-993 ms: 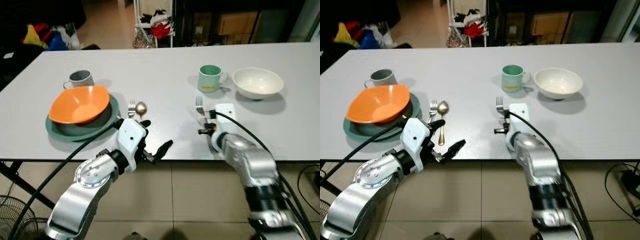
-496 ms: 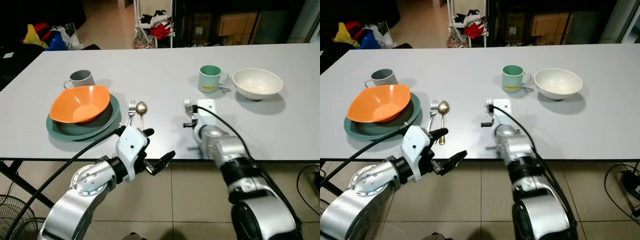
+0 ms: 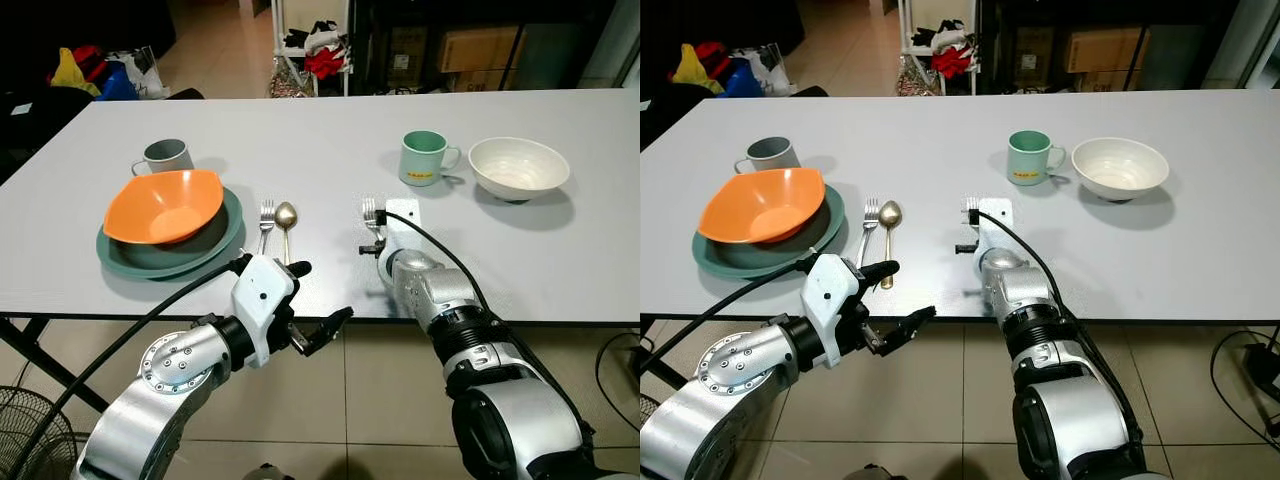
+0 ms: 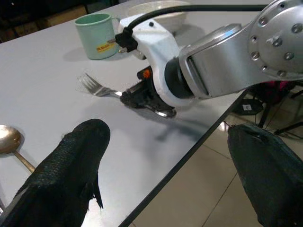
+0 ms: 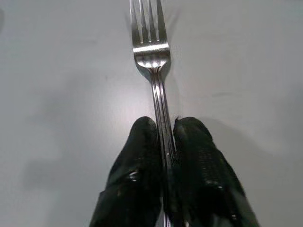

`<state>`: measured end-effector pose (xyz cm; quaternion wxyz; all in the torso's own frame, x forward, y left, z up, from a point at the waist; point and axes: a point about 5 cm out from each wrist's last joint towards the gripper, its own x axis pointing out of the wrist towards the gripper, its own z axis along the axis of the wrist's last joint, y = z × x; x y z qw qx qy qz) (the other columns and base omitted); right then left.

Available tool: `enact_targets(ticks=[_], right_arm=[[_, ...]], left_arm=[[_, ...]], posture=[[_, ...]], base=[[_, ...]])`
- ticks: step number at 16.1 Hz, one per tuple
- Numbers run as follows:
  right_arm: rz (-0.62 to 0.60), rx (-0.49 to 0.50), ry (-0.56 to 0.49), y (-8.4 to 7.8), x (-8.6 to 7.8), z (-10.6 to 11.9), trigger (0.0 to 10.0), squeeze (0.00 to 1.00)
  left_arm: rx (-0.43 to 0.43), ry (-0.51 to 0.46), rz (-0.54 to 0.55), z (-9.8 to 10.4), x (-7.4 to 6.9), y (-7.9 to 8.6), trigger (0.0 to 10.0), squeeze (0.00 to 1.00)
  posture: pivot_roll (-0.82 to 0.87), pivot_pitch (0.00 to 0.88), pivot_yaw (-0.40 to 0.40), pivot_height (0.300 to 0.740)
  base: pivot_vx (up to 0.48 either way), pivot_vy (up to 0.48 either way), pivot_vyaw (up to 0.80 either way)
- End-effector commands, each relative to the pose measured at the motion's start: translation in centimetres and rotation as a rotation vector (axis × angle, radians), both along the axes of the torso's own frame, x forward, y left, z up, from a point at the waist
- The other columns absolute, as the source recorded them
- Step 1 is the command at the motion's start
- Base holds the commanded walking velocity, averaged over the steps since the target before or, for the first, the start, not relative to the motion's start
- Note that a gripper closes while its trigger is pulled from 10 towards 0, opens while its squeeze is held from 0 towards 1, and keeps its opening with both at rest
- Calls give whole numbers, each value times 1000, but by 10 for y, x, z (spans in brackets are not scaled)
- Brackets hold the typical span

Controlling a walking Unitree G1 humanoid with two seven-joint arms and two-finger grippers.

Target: Setting the table

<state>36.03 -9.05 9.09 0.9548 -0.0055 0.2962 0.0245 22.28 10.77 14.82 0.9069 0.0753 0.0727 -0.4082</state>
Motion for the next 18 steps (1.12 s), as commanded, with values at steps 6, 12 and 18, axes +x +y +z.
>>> enact_targets(ticks=[6,12,18], right_arm=[[53,94,-271,-12,-10,73,10000,1000],[206,126,-545,-38,-89,97,10000,1000],[137,161,-487,-56,-154,68,10000,1000]], left_arm=[[-40,-16,14,7,1,0,10000,0],[-58,-108,311,14,13,11,10000,0],[-48,-133,538,14,18,34,10000,0]], posture=[[90,0,66,740],[87,0,77,740],[83,0,89,740]], base=[[0,0,0],[0,0,133],[0,0,800]])
